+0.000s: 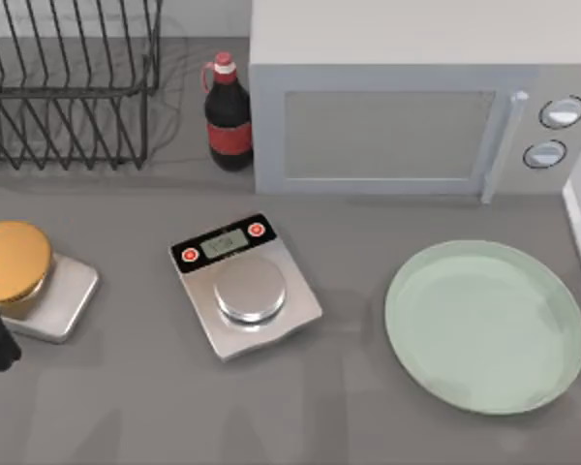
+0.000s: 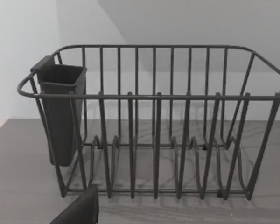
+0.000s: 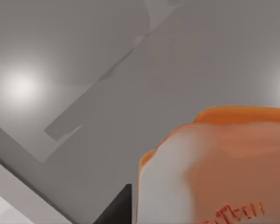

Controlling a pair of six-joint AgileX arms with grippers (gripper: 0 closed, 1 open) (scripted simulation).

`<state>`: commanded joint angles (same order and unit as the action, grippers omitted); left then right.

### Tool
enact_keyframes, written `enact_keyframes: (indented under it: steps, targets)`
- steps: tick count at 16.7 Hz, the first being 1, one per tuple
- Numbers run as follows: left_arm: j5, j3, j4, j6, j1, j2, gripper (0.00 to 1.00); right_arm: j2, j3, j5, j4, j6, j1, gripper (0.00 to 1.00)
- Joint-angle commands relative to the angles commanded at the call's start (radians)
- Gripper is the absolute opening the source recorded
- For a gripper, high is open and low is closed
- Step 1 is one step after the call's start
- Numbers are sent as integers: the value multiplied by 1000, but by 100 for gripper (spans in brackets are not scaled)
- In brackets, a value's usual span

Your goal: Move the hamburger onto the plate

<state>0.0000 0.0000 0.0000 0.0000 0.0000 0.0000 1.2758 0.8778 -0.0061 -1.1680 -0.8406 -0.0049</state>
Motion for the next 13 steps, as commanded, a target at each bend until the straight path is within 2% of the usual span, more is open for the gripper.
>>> enact_keyframes:
  steps: [6,13]
  targets:
    - [0,0,0,0,0,0,100,18,14,-1,2,-10,16,0]
    - [0,0,0,0,0,0,100,370,301,-7,41,-200,274,0]
